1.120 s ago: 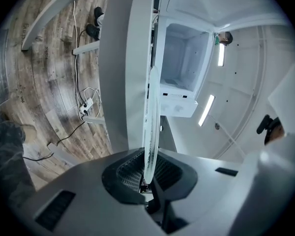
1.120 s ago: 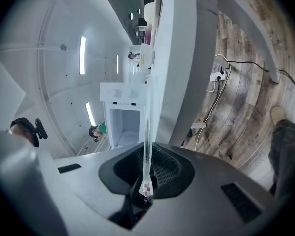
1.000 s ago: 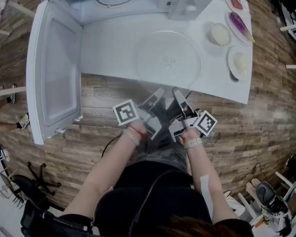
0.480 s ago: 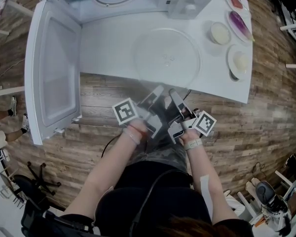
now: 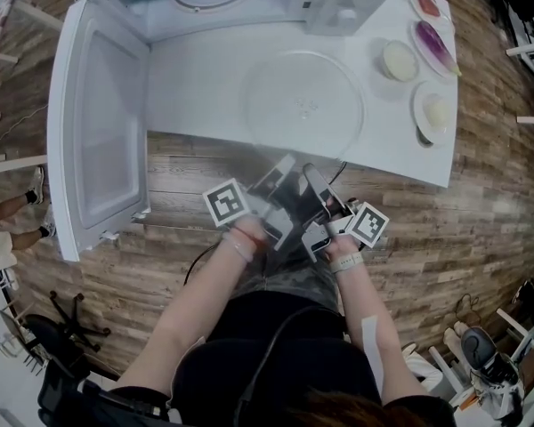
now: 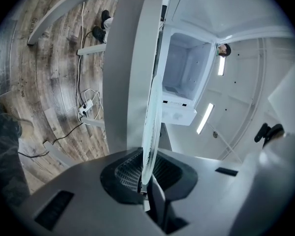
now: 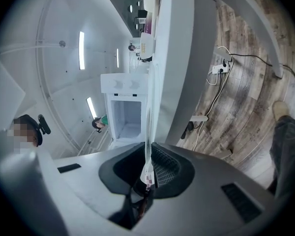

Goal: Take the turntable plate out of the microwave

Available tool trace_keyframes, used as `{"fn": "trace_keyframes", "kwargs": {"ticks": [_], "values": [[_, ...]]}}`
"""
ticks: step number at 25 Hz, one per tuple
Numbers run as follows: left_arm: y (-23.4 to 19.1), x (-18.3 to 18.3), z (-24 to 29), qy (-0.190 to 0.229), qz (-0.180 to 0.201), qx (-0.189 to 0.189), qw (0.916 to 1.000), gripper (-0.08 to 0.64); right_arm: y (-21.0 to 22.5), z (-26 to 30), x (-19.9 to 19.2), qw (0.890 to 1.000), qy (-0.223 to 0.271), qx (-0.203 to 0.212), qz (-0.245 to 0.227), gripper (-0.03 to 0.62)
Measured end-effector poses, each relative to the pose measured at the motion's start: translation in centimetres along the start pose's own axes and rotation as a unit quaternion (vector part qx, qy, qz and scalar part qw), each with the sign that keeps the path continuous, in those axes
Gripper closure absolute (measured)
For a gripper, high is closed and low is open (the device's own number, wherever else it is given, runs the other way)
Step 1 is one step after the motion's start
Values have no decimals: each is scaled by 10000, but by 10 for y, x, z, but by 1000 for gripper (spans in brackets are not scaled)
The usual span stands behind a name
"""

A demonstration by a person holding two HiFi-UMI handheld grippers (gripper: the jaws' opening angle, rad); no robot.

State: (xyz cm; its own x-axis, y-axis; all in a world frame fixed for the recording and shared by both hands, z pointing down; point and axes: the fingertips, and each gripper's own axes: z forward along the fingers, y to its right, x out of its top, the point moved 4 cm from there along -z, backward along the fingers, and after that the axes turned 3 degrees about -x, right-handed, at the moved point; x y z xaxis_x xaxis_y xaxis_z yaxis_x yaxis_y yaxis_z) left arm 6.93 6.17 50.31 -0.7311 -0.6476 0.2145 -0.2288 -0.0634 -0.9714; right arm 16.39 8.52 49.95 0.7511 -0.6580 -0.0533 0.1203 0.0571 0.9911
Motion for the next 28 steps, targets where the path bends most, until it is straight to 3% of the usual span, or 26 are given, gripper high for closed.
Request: {"fn": "trace_keyframes", "kwargs": {"ticks": [13,28], "values": [[8,13,-10,-27,417,37,9991,526,0,18,3,9998,134,54,156,538],[6,12,-34,157,416,85,9990,526,-2,27,1,9997,145,47,198,538]]}}
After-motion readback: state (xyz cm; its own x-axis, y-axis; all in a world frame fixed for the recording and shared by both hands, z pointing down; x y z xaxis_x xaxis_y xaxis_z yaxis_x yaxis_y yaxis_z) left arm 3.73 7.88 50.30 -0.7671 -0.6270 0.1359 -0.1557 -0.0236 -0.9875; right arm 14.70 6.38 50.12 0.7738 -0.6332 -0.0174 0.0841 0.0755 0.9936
